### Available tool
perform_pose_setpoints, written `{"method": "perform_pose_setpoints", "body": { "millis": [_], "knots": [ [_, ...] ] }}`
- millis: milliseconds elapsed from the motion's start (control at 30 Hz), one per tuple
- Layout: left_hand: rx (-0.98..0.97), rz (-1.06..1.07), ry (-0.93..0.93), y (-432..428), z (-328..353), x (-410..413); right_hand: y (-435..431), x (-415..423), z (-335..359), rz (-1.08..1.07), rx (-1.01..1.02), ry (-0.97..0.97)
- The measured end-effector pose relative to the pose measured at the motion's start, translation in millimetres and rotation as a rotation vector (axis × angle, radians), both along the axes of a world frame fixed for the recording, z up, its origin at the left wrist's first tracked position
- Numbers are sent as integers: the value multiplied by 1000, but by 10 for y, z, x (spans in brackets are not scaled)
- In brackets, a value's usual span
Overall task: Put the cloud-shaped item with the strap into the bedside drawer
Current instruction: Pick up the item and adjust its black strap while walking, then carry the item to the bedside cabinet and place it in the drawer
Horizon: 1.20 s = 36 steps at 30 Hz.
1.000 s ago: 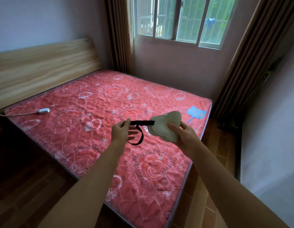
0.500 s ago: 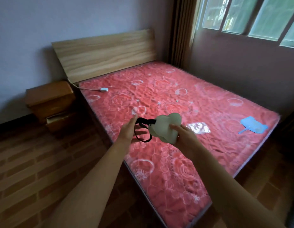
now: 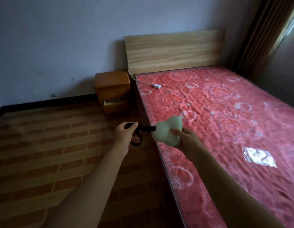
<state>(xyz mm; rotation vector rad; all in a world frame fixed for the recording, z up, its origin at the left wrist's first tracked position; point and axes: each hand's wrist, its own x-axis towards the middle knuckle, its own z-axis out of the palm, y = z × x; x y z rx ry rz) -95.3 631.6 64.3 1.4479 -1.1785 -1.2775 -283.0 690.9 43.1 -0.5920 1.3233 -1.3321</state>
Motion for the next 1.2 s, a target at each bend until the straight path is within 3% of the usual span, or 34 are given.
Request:
{"method": "perform_pose_setpoints", "body": {
  "millis": [667,900,1200],
  "knots": [
    [-49,175,-118,-1297,-244,1008,-1785,826,-232,225,53,76],
    [-89,173,-230,-2285,-328,1015,-2849,711,-378,207,95,51],
    [-33,136,-186,-3791,-315,839,-4440,426,-244,215,103,96]
  ]
}}
